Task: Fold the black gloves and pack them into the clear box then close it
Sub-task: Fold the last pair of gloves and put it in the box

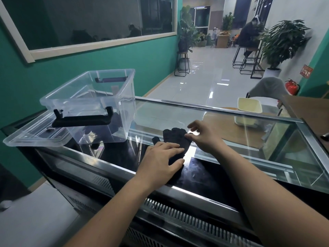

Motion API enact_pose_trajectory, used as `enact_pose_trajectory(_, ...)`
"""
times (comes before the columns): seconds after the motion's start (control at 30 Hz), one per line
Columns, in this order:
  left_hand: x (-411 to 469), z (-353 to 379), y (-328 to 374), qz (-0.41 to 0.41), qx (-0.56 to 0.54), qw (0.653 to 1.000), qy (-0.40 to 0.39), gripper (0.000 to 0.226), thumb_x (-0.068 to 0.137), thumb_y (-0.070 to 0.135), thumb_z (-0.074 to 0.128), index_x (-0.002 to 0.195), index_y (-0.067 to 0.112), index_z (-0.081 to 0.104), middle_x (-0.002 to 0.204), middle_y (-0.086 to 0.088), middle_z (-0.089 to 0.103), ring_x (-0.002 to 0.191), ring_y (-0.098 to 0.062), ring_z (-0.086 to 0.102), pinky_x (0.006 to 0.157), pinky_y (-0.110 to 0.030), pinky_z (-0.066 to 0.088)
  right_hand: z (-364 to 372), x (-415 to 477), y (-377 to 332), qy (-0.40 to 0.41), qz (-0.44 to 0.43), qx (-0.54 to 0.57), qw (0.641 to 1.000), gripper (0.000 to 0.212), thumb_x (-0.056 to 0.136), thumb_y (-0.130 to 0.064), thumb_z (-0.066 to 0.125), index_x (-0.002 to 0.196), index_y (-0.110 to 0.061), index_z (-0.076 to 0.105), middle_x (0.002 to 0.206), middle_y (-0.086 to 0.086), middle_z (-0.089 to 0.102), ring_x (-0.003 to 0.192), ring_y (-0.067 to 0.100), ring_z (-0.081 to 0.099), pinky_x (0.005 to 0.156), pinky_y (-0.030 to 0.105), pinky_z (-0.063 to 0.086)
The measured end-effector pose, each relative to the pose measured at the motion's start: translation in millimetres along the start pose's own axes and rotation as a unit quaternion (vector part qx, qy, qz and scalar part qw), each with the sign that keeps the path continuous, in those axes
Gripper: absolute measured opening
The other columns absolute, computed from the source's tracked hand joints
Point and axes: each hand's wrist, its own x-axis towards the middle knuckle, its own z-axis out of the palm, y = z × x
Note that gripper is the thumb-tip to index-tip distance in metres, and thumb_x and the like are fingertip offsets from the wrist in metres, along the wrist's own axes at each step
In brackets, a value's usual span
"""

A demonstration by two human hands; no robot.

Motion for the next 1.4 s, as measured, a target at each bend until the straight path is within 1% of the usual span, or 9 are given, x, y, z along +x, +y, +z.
enact_pose_trajectory(0.2, 1.9, 0.1, -0.2, -0.004, -0.018, 1.0, -0.009, 0.048, 0.102, 0.062, 0.057, 0.143, 0.04, 0.068, 0.15, 0.023, 0.061, 0.143, 0.0, 0.045, 0.123, -0.038, 0.033, 1.9, 0.0, -3.3, 0.039, -0.005, 0.009, 0.999, 0.019, 0.099, -0.04, 0.069, 0.112, -0.027, 0.074, 0.106, -0.004, 0.071, 0.104, 0.02, 0.066, 0.099, 0.049, 0.054)
enact_pose_trajectory(0.33, 14.9, -16.3, -6.8, -0.065, -0.147, 0.985, 0.055, 0.022, 0.103, 0.042, 0.067, 0.119, 0.033, 0.08, 0.116, 0.018, 0.075, 0.114, -0.001, 0.066, 0.101, -0.028, 0.052, 2.8, -3.1, -4.3, 0.023, -0.02, 0.011, 0.999, 0.035, 0.09, -0.052, 0.077, 0.114, -0.027, 0.075, 0.105, -0.003, 0.069, 0.103, 0.019, 0.067, 0.095, 0.042, 0.056)
enact_pose_trajectory(0.47, 52.6, -37.2, -25.8, -0.177, -0.146, 0.968, 0.106, 0.012, 0.1, 0.026, 0.07, 0.105, 0.03, 0.08, 0.097, 0.014, 0.078, 0.094, -0.007, 0.072, 0.088, -0.024, 0.056, 3.9, -4.2, -6.4, 0.009, -0.03, -0.014, 0.999, 0.038, 0.088, -0.054, 0.08, 0.115, -0.027, 0.075, 0.109, -0.004, 0.07, 0.104, 0.017, 0.067, 0.097, 0.043, 0.055)
enact_pose_trajectory(0.7, 108.3, -39.1, -41.1, -0.245, -0.06, 0.967, -0.029, 0.017, 0.096, 0.035, 0.076, 0.106, 0.021, 0.079, 0.106, 0.004, 0.076, 0.103, -0.018, 0.07, 0.086, -0.029, 0.051, 5.7, -5.2, -9.3, -0.008, -0.03, -0.057, 0.998, 0.053, 0.082, -0.069, 0.078, 0.12, -0.032, 0.075, 0.114, -0.005, 0.066, 0.113, 0.019, 0.062, 0.102, 0.044, 0.048)
enact_pose_trajectory(0.83, 121.4, -35.2, -40.0, -0.258, -0.045, 0.958, -0.116, 0.018, 0.092, 0.037, 0.084, 0.089, 0.021, 0.077, 0.092, 0.001, 0.076, 0.082, -0.018, 0.068, 0.068, -0.027, 0.049, 6.7, -2.8, -7.3, -0.011, -0.024, -0.053, 0.998, 0.059, 0.08, -0.067, 0.081, 0.125, -0.03, 0.074, 0.116, -0.003, 0.065, 0.116, 0.022, 0.059, 0.106, 0.045, 0.047)
enact_pose_trajectory(0.97, 122.0, -34.3, -48.1, -0.273, -0.105, 0.95, -0.112, 0.015, 0.086, 0.022, 0.09, 0.081, 0.019, 0.076, 0.078, 0.0, 0.07, 0.064, -0.015, 0.058, 0.055, -0.024, 0.042, 7.8, -2.0, -5.6, -0.01, -0.02, -0.043, 0.999, 0.063, 0.077, -0.067, 0.083, 0.128, -0.03, 0.073, 0.117, -0.005, 0.066, 0.116, 0.021, 0.06, 0.107, 0.047, 0.046)
enact_pose_trajectory(1.2, 120.5, -29.0, -49.7, -0.237, -0.223, 0.945, -0.034, 0.019, 0.084, 0.016, 0.092, 0.093, 0.015, 0.076, 0.091, -0.004, 0.077, 0.081, -0.015, 0.07, 0.062, -0.026, 0.045, 7.3, -1.1, -5.0, -0.012, -0.023, -0.044, 0.999, 0.062, 0.077, -0.069, 0.082, 0.126, -0.033, 0.072, 0.117, -0.006, 0.067, 0.118, 0.021, 0.059, 0.107, 0.046, 0.044)
enact_pose_trajectory(1.3, 119.5, -20.1, -55.4, -0.234, -0.198, 0.951, -0.045, 0.021, 0.082, 0.02, 0.093, 0.095, 0.021, 0.076, 0.092, 0.0, 0.078, 0.09, -0.019, 0.076, 0.071, -0.029, 0.054, 7.0, -1.4, -5.0, -0.01, -0.026, -0.045, 0.999, 0.062, 0.078, -0.069, 0.082, 0.127, -0.033, 0.072, 0.119, -0.006, 0.068, 0.118, 0.021, 0.058, 0.108, 0.046, 0.044)
enact_pose_trajectory(1.4, 118.5, -16.8, -56.7, -0.217, -0.159, 0.961, -0.065, 0.016, 0.087, 0.024, 0.088, 0.098, 0.03, 0.078, 0.097, 0.005, 0.078, 0.095, -0.017, 0.076, 0.072, -0.027, 0.051, 6.7, -1.7, -5.3, -0.011, -0.027, -0.05, 0.998, 0.061, 0.08, -0.068, 0.081, 0.128, -0.032, 0.072, 0.121, -0.005, 0.067, 0.12, 0.021, 0.057, 0.108, 0.043, 0.042)
